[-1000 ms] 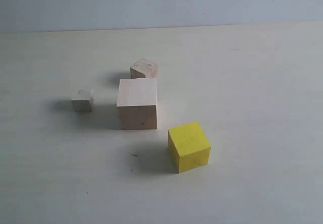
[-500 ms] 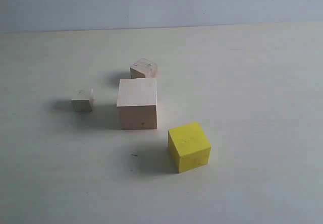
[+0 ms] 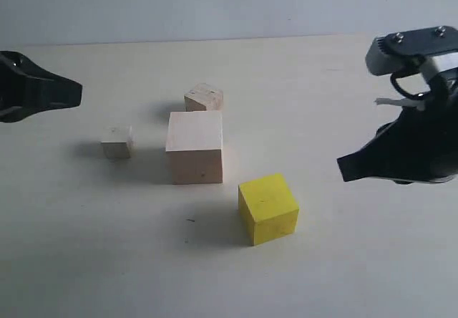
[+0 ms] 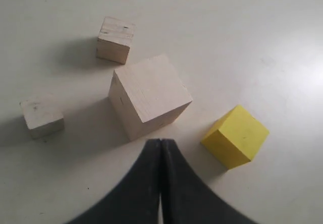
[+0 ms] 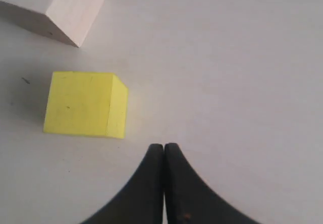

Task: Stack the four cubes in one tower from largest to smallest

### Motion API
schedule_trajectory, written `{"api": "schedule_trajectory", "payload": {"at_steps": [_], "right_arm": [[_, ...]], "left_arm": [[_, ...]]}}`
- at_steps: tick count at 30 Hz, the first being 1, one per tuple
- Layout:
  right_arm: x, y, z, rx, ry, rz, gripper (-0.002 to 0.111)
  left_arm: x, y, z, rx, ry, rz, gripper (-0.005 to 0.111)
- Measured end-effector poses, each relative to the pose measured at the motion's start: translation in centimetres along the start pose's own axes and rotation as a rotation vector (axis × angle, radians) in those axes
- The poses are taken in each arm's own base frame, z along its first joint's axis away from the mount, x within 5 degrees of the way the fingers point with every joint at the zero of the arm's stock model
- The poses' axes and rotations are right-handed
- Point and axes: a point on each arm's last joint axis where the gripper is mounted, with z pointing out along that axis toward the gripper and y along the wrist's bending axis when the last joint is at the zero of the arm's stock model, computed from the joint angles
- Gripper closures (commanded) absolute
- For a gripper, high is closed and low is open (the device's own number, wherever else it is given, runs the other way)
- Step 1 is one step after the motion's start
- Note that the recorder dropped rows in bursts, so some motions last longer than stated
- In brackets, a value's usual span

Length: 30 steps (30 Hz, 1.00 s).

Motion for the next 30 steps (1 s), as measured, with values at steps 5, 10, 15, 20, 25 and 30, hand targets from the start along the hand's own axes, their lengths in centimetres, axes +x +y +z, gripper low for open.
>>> {"api": "schedule_trajectory", "payload": {"at_steps": [5, 10, 15, 20, 25, 30], "right_arm": [[-0.5, 0.3, 1.6, -0.032, 0.001, 0.069, 0.108], [-2.1, 0.5, 1.4, -0.069, -0.162, 0.136, 0.108], [-2.4, 0.6, 1.4, -0.079, -0.193, 0.163, 0.108], [-2.3, 0.6, 1.4, -0.079, -0.181, 0.163, 0.108], [-1.6, 0.7, 1.5, -0.080, -0.109, 0.162, 0.108], [-1.2, 0.7, 1.6, -0.084, -0.060, 0.168, 0.108]], "left_arm": [[-0.2, 0.1, 0.1, -0.010, -0.019, -0.007, 0.107], [-0.4, 0.0, 0.1, 0.006, -0.037, -0.044, 0.107], [-0.2, 0.3, 1.5, 0.029, 0.002, -0.114, 0.107], [1.8, 2.5, 7.2, 0.009, 0.217, -0.207, 0.107], [3.5, 4.1, 12.6, 0.050, 0.313, -0.251, 0.107], [2.6, 4.7, 14.8, 0.074, 0.295, -0.270, 0.107]]}}
